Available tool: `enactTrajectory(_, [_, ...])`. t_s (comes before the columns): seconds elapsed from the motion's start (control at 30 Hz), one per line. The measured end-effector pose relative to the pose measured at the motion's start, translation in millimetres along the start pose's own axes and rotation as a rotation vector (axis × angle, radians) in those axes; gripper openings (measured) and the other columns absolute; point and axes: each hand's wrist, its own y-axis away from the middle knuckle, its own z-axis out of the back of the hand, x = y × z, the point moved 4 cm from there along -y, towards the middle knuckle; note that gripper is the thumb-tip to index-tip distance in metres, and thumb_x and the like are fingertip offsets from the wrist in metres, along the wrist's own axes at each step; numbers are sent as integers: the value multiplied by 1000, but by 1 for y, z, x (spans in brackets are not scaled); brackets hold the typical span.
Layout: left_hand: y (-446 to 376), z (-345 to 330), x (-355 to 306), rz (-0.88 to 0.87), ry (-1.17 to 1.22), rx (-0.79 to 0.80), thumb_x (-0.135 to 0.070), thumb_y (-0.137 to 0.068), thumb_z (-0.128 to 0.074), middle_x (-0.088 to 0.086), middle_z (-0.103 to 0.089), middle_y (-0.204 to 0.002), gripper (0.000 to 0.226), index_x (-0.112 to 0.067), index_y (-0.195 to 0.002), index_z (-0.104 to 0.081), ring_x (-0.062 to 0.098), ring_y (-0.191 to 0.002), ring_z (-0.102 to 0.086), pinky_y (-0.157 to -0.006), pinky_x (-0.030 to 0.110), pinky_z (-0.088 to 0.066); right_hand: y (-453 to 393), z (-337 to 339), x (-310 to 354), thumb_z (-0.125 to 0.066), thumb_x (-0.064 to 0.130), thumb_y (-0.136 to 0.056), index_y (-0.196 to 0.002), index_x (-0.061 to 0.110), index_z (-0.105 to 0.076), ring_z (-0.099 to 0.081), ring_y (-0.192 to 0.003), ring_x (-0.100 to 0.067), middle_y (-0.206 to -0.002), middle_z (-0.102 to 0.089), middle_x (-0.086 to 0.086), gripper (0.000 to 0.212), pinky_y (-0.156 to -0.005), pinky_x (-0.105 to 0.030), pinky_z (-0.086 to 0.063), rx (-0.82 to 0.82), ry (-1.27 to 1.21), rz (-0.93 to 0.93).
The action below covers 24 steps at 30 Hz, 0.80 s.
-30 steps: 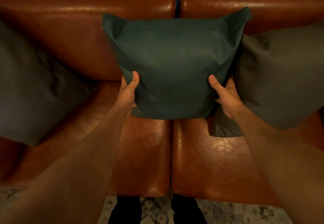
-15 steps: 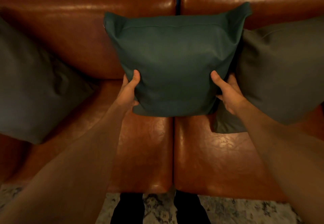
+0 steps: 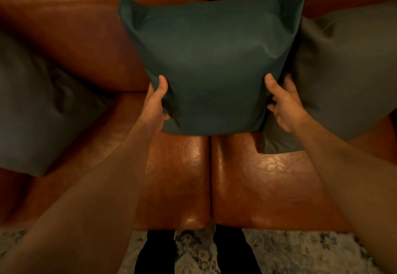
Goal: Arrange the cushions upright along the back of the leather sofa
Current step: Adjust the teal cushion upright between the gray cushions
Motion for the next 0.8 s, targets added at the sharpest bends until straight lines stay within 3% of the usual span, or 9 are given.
enactTrajectory(0.13, [-1,3,-3,-53,30,-3,-58,-93,-60,-13,-58,-150,53,-44,-143,-49,17,-138,-56,-111,62,-47,0,-8,4,-83,72,-51,-149,43,-35,-53,-131,-8,-142,-57,22,113,-117,-57,-33,37,-17,10])
enactTrajectory(0.27, [6,5,-4,-78,-44,-37,-71,-76,-68,-20,-61,-145,61,-54,-133,-56,14,-136,-57,-109,63,-47,1,-7,6,-84,72,-48,-151,42,-31,-52,-133,-9,-144,-55,22,119,-118,-57,-31,69,-20,-4])
enactTrajectory(0.37, [8,6,-2,-90,-51,-43,-70,-76,-67,-23,-62,-143,51,-58,-125,-59,12,-137,-56,-109,63,-47,1,-7,5,-85,70,-48,-149,43,-35,-52,-134,-10,-143,-57,22,116,-118,-58,-31,76,-35,-11])
enactTrajectory(0.5, [6,9,1,-120,-63,-57,-69,-77,-67,-20,-60,-147,60,-53,-134,-56,14,-137,-57,-108,63,-48,-1,-9,2,-87,67,-45,-147,39,-38,-57,-129,-8,-138,-62,18,117,-113,-51,-40,58,-70,3])
enactTrajectory(0.6, [4,10,1,-130,-62,-59,-67,-79,-66,-20,-60,-146,63,-51,-138,-52,12,-136,-57,-109,61,-50,-3,-9,-1,-86,67,-50,-148,40,-37,-55,-131,-10,-140,-61,19,113,-116,-55,-35,56,-54,0])
enactTrajectory(0.7, [4,8,-1,-65,-103,-48,-71,-79,-63,-25,-56,-146,62,-56,-137,-48,13,-139,-52,-111,63,-46,-4,-9,-1,-84,66,-55,-148,41,-36,-55,-131,-9,-142,-58,19,107,-114,-53,-39,49,-26,5])
enactTrajectory(0.8, [1,10,-1,-46,-123,-27,-70,-83,-63,-26,-56,-144,59,-57,-137,-46,14,-139,-53,-109,64,-46,-5,-8,-1,-79,59,-73,-152,38,-31,-53,-131,-8,-147,-54,17,95,-114,-48,-41,15,8,4])
